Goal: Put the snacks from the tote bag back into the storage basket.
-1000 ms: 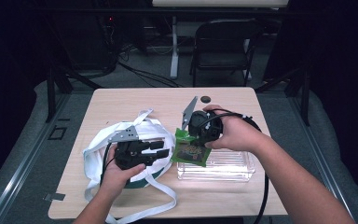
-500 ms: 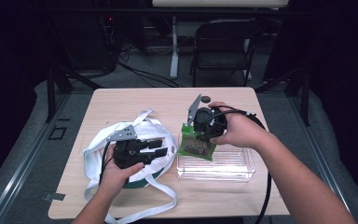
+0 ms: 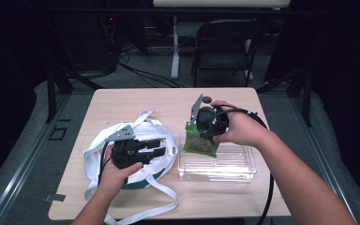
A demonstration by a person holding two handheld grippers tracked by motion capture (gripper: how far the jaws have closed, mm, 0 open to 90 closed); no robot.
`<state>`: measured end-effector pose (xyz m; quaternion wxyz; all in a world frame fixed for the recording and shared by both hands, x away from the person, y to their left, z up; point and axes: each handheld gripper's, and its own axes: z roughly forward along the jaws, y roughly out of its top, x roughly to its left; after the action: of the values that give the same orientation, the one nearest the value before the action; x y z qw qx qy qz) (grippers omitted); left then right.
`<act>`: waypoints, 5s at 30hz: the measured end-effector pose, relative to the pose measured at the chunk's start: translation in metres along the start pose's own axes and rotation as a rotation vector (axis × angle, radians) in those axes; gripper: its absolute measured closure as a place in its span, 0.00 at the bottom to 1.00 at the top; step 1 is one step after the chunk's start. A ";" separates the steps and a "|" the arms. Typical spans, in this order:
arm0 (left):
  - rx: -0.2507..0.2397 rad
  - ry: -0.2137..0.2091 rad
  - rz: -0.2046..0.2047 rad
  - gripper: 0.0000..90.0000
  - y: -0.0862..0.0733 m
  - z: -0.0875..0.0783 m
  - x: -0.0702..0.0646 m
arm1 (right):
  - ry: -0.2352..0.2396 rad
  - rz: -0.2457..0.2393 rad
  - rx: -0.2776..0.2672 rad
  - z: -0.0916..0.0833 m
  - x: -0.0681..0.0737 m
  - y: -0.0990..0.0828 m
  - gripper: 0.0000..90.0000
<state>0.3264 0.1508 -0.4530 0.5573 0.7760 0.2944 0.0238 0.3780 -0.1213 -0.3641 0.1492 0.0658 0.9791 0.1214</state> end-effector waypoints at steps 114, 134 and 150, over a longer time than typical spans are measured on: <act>-0.013 0.079 -0.060 0.63 -0.010 -0.016 0.020 | -0.091 -0.061 0.054 0.097 -0.031 0.005 0.52; -0.019 0.103 -0.078 0.59 -0.010 -0.015 0.023 | -0.097 -0.015 0.018 0.088 -0.031 0.003 0.44; -0.017 0.115 -0.084 0.57 -0.011 -0.015 0.025 | -0.094 -0.004 0.010 0.086 -0.031 0.003 0.43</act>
<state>0.3364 0.1778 -0.4640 0.5466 0.7555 0.3580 0.0475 0.4345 -0.1046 -0.4345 0.1951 0.0703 0.9717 0.1130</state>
